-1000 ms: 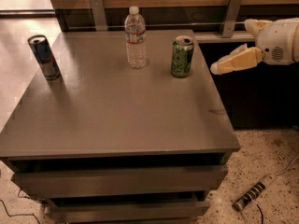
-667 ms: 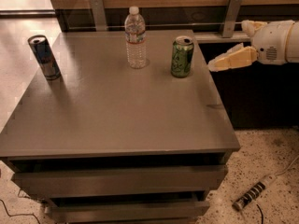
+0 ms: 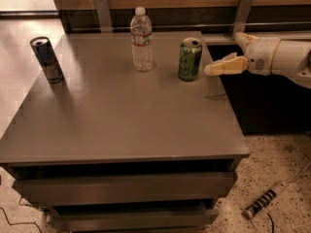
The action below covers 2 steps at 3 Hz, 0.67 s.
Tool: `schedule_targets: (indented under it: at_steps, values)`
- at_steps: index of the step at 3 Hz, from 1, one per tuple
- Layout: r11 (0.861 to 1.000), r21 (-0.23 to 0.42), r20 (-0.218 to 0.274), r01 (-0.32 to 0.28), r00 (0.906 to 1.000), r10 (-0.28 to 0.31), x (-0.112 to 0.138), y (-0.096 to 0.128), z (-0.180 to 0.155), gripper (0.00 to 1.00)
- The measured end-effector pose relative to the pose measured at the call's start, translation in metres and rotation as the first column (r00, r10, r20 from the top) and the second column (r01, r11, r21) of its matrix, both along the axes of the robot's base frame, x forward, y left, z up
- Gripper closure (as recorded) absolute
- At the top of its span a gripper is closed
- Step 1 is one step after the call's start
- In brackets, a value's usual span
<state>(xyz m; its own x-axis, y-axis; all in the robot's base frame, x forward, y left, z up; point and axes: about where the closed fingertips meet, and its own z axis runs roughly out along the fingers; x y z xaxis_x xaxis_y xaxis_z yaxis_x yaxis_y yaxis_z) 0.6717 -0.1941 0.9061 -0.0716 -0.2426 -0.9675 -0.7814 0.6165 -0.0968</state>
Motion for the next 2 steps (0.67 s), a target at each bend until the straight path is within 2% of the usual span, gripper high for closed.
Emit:
schedule_targets:
  at_steps: [2]
  values:
    - [0.992,0.075,0.019,-0.097,0.9952,0.096,0.031,0.037,-0.023,0.0]
